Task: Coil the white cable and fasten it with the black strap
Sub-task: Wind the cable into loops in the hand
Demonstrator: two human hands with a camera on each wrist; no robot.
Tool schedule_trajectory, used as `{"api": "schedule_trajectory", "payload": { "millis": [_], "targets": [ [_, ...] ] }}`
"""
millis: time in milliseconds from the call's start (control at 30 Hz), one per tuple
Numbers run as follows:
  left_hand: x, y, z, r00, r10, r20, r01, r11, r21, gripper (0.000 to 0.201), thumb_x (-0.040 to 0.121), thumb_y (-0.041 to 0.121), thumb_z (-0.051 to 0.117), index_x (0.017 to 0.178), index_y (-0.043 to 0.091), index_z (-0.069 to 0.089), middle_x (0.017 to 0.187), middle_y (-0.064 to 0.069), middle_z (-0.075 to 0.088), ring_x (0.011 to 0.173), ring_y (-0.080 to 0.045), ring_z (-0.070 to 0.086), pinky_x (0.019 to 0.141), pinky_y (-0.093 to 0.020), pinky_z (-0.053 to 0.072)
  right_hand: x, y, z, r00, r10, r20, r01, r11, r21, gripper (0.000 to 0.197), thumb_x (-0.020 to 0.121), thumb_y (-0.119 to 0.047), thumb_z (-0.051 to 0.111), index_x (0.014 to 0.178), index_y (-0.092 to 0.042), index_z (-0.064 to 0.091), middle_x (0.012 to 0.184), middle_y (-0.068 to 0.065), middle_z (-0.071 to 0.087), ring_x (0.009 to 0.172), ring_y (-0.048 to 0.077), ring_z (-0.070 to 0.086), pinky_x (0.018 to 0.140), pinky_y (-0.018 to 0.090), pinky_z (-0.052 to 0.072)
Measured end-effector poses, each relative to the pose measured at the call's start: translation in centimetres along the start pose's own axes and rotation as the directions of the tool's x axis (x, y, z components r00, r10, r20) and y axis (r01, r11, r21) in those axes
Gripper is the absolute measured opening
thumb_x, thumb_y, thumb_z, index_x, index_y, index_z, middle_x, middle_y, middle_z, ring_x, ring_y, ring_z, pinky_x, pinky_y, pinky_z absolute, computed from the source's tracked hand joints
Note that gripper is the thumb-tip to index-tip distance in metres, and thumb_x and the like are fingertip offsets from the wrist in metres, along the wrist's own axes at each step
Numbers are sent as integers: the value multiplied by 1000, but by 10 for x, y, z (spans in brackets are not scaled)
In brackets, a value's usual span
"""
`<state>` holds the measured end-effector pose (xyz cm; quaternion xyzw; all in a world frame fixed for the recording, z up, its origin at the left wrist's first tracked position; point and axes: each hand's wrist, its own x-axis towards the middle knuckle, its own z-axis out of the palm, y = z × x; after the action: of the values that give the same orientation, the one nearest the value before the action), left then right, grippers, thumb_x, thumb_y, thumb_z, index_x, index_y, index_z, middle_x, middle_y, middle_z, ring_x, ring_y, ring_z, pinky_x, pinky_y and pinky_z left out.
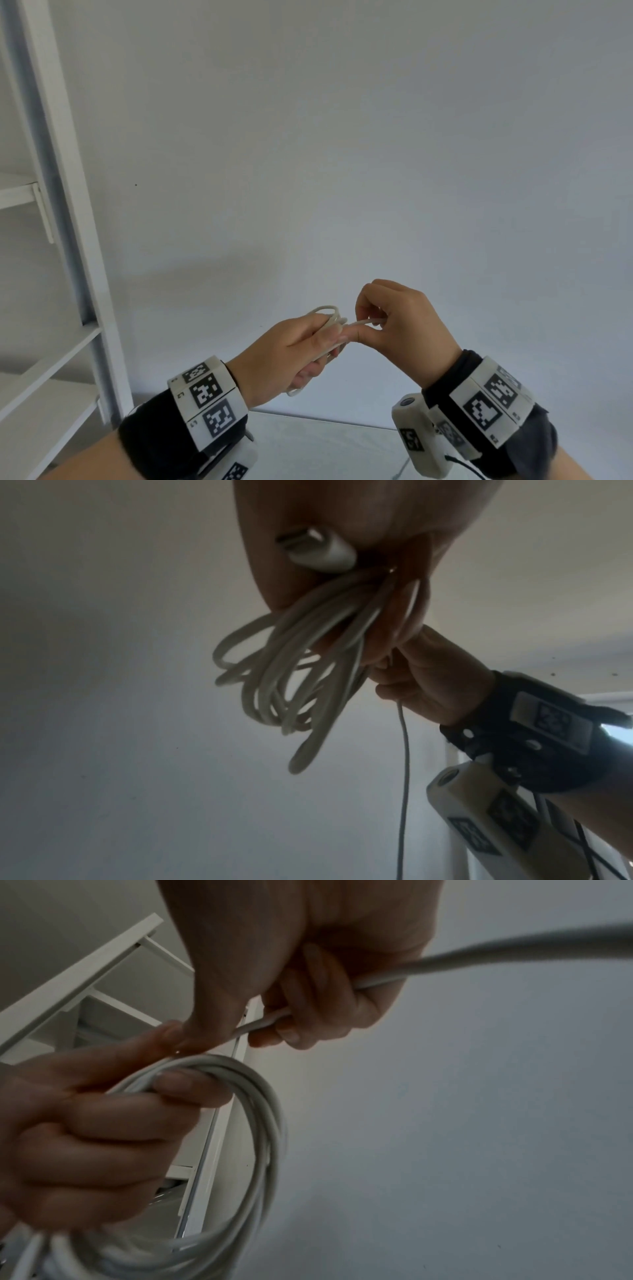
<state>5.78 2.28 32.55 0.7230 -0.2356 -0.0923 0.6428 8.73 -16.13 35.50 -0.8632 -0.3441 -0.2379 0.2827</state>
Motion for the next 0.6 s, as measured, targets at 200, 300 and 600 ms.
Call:
{"api": "schedule_trajectory", "payload": {
  "millis": [200,300,600],
  "targets": [
    [-1,6,-4,998,-57,37,60,994,-90,33,84,39,52,80,7,49,55,4,30,43,-7,22,37,-16,20,2,6,1,998,25,-51,-20,996,84,42,61,-64,64,57,-29,42,55,-11,44,55,8,41,52,14,34],
    [-3,10,-7,996,-59,70,69,987,-142,28,86,39,50,73,15,52,50,6,31,39,-7,21,36,-17,21,3,9,0,997,44,-66,-37,994,105,39,60,-61,65,56,-30,41,52,-14,41,54,5,42,52,11,33],
    [-2,14,-10,996,-1,88,36,913,-406,30,82,41,54,72,12,54,39,9,31,30,-5,19,37,-13,23,3,12,0,975,204,-85,-173,944,279,35,65,-49,67,53,-22,47,44,-14,45,42,5,34,45,10,29]
  ]
}}
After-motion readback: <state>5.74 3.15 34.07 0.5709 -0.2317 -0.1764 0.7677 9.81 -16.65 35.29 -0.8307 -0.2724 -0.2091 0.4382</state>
